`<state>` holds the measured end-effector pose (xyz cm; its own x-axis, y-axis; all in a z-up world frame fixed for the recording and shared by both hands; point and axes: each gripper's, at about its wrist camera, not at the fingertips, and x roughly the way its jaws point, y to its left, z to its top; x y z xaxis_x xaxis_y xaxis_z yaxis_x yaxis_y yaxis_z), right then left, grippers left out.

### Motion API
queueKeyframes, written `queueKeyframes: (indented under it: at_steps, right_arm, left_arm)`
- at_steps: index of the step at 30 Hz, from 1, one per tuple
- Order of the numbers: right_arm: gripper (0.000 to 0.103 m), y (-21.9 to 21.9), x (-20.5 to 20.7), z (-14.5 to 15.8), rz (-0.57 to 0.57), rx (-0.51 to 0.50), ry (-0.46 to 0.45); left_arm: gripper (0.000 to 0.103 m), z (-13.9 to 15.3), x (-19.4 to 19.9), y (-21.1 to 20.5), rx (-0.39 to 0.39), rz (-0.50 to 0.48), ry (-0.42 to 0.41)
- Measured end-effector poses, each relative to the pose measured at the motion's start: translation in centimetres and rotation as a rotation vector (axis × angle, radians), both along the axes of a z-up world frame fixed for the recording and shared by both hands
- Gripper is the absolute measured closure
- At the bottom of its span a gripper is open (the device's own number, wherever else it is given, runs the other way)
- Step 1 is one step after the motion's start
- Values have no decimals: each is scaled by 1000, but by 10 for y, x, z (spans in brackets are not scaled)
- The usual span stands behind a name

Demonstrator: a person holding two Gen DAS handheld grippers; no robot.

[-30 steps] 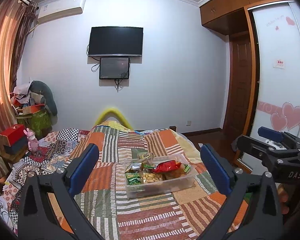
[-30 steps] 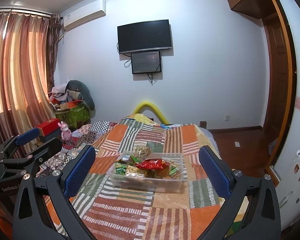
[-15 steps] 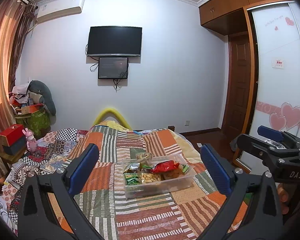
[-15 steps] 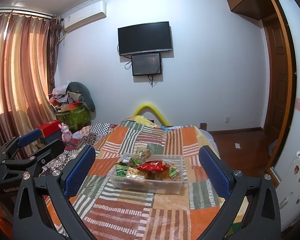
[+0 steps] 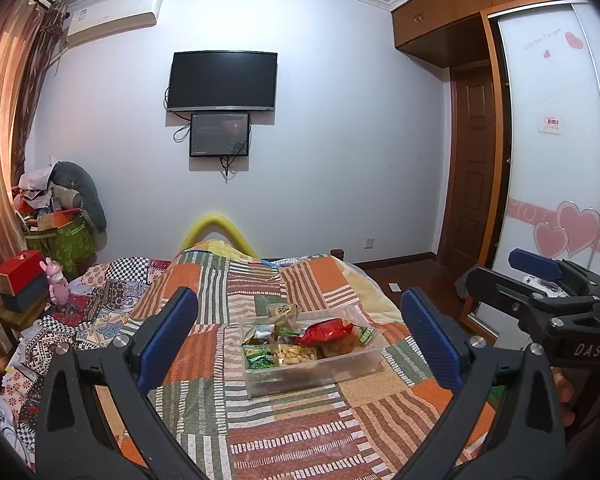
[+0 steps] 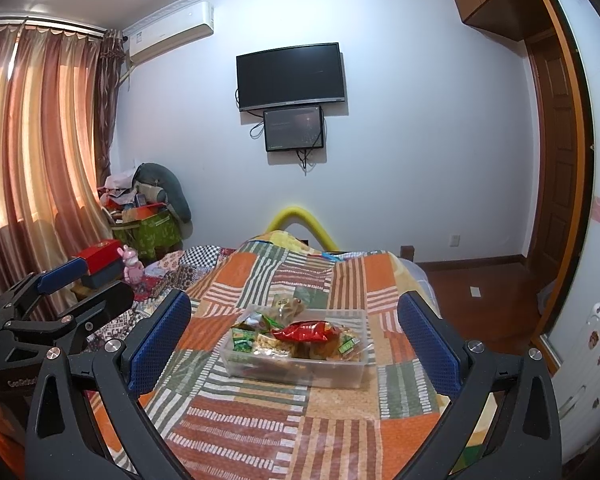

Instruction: Organize snacks

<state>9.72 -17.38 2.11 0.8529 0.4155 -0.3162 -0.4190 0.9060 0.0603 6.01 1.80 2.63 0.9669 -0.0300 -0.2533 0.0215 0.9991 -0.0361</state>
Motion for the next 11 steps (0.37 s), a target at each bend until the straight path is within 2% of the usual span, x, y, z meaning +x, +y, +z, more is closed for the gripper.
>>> queueKeyframes:
  at_steps: [11]
  right_arm:
    - [0, -1, 3, -3, 0, -2, 13]
  left_arm:
    - [0, -2, 5, 1, -14, -6, 23]
